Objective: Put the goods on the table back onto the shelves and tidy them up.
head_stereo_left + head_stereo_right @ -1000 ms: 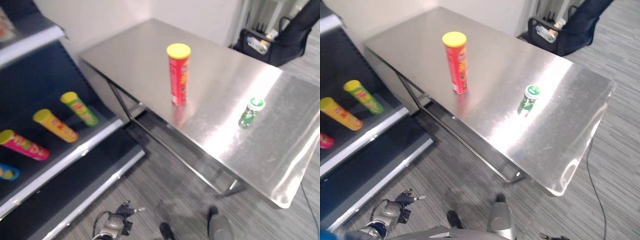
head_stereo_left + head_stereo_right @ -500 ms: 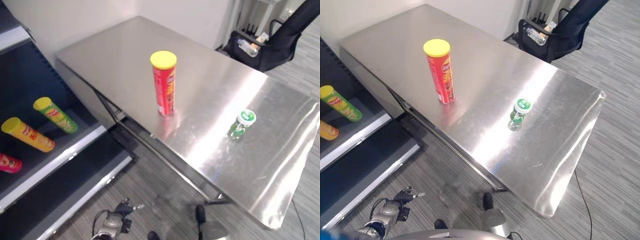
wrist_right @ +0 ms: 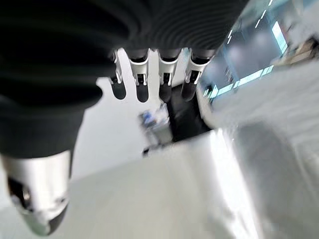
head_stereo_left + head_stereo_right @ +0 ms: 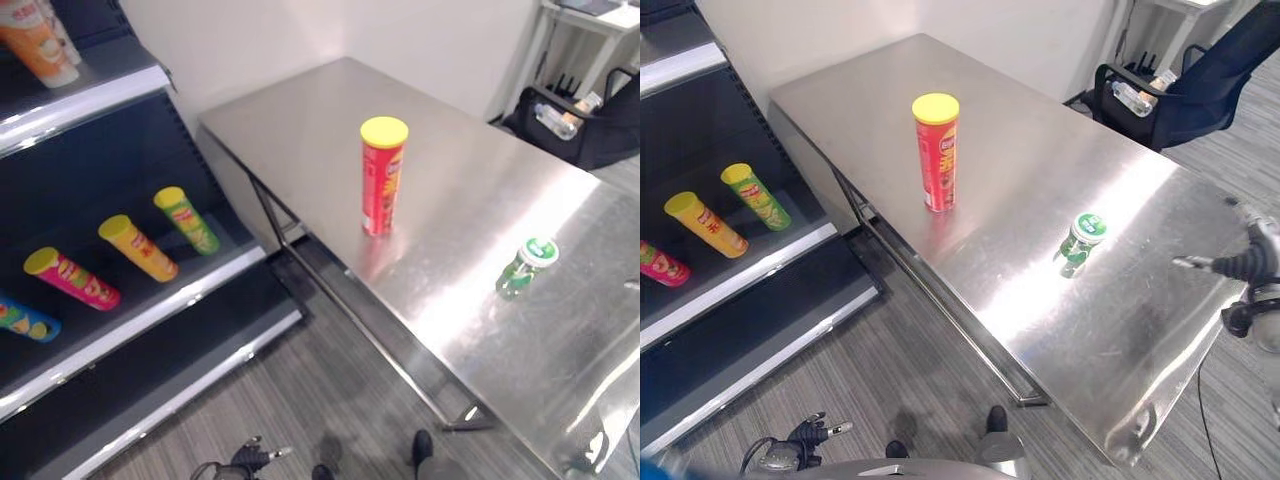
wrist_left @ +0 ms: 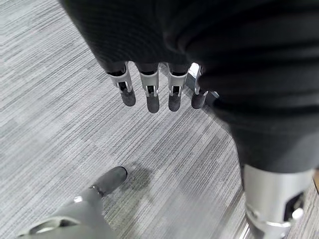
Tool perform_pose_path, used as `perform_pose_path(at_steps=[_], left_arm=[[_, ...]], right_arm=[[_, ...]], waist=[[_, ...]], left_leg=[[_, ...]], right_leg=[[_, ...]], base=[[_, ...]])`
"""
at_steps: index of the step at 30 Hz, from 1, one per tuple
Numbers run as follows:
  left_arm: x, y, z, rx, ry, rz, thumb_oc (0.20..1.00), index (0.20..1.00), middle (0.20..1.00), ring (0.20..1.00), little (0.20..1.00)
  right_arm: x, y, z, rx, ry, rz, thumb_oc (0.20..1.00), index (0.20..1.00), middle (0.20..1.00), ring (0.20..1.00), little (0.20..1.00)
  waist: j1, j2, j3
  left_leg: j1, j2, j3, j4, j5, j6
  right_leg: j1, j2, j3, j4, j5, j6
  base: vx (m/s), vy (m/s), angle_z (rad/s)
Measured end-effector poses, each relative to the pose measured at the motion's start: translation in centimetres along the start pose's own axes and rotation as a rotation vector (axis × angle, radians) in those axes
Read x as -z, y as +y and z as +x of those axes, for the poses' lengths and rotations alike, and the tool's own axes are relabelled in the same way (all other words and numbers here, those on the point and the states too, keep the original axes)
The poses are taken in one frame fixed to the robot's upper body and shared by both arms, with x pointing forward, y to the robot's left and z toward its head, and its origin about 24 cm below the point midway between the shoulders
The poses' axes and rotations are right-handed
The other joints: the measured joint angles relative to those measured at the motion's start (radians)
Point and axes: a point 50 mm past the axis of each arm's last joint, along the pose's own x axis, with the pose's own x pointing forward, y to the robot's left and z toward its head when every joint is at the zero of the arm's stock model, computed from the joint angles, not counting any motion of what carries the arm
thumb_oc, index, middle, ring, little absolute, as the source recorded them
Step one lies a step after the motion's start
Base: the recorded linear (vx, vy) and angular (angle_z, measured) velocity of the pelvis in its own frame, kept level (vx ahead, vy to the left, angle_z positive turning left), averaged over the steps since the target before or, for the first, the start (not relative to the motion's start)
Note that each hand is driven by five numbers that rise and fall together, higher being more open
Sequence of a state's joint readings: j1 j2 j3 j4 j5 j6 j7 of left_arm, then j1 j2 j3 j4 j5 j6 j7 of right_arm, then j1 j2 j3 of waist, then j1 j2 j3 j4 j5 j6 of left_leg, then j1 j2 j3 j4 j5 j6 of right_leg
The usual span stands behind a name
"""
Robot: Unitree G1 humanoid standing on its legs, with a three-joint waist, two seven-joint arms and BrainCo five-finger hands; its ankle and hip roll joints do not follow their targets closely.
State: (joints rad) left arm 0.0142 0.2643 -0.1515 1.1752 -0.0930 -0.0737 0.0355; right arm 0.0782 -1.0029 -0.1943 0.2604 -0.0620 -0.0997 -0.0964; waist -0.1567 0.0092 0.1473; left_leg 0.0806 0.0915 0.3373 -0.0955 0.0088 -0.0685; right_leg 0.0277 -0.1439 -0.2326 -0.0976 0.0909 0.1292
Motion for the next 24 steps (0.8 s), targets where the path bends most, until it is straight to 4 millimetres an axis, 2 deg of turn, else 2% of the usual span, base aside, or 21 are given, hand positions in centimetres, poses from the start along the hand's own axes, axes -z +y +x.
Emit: perform_pose_path(at_steps=[3, 7, 9, 10, 14, 24], left_arm=[[0.4, -0.2, -0.1, 0.005, 0.009, -0.001, 1.000, 1.000, 1.000, 1.000, 1.000], [0.8, -0.5, -0.2, 0.012, 0.019, 0.000, 1.000, 1.000, 1.000, 1.000, 1.000], [1.1, -0.8, -0.3, 0.020, 0.028, 0.012, 1.000, 1.000, 1.000, 1.000, 1.000], [1.0, -1.0, -0.2, 0.025, 0.026, 0.013, 1.000, 1.000, 1.000, 1.000, 1.000], [1.1, -1.2, -0.3, 0.030, 0.032, 0.012, 1.000, 1.000, 1.000, 1.000, 1.000], [1.2, -1.2, -0.3, 0.030, 0.035, 0.012, 1.000, 1.000, 1.000, 1.000, 1.000]], right_arm=[[-1.0, 1.5, 0.2, -0.093, -0.045, -0.003, 1.000, 1.000, 1.000, 1.000, 1.000], [-1.7, 1.8, 0.5, -0.115, -0.075, 0.005, 1.000, 1.000, 1.000, 1.000, 1.000], [-2.7, 2.5, 1.0, -0.139, -0.110, 0.005, 1.000, 1.000, 1.000, 1.000, 1.000], [-3.0, 2.7, 1.1, -0.151, -0.121, 0.003, 1.000, 1.000, 1.000, 1.000, 1.000], [-4.6, 2.7, 1.5, -0.159, -0.190, 0.011, 1.000, 1.000, 1.000, 1.000, 1.000], [-5.1, 3.5, 1.7, -0.198, -0.211, 0.008, 1.000, 1.000, 1.000, 1.000, 1.000]], waist=[[0.003, 0.005, 0.002], [0.012, 0.014, -0.002], [0.012, 0.017, -0.004], [0.025, 0.021, -0.005], [0.030, 0.027, -0.004], [0.052, 0.029, -0.003]], left_leg=[[0.007, 0.001, -0.017, -0.005, 0.001, -0.001], [0.013, 0.002, -0.025, -0.005, 0.001, -0.001], [0.013, 0.002, -0.026, -0.004, 0.002, -0.002], [0.013, 0.002, -0.030, -0.002, 0.003, -0.002], [0.011, 0.003, -0.045, 0.000, 0.007, -0.003], [0.013, 0.004, -0.056, -0.005, 0.009, -0.004]], right_leg=[[0.016, -0.003, -0.015, 0.000, -0.004, 0.001], [0.029, -0.003, -0.025, 0.000, -0.009, 0.003], [0.029, -0.003, -0.027, 0.000, -0.009, 0.002], [0.032, -0.003, -0.032, 0.000, -0.009, 0.002], [0.038, -0.002, -0.045, 0.000, -0.011, 0.001], [0.048, -0.002, -0.058, 0.000, -0.014, 0.000]], base=[[0.01, -0.044, 0.13], [0.01, -0.040, 0.08], [0.01, -0.031, 0.04], [0.02, -0.053, 0.08], [0.02, -0.026, 0.11], [0.00, -0.010, 0.02]])
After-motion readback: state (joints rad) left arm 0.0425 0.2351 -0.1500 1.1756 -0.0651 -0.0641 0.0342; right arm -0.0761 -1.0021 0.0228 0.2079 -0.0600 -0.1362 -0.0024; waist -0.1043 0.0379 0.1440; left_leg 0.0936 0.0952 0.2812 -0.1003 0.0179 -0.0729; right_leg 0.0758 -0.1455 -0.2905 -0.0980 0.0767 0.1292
